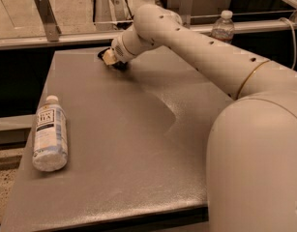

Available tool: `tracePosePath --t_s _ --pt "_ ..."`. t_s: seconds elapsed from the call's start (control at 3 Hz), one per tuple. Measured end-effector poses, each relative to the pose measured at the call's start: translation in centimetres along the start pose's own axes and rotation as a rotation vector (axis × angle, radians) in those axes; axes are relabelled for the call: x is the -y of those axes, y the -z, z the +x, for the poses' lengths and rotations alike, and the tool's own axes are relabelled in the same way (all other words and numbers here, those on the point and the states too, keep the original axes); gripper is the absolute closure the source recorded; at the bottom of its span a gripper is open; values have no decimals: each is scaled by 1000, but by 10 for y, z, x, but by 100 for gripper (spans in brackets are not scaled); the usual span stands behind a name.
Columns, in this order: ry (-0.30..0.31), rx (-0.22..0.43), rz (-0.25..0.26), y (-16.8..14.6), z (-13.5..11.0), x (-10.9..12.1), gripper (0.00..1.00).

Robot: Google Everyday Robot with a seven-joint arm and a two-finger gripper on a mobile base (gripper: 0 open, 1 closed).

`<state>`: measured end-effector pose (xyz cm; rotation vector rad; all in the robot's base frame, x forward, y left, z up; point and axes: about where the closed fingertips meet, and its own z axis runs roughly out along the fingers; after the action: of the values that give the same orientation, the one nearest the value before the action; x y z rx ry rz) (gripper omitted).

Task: Move rxbar chocolate near blue plastic bottle

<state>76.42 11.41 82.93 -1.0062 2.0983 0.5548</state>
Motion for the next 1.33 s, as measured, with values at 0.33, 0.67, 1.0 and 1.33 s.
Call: tracePosePath --t_s 0.33,0.67,1.0,1.33 --pt "0 0 0 0 0 0 82" --pt "0 0 0 0 0 0 59" --pt "0 0 0 0 0 0 36" --pt "0 0 0 0 0 0 13"
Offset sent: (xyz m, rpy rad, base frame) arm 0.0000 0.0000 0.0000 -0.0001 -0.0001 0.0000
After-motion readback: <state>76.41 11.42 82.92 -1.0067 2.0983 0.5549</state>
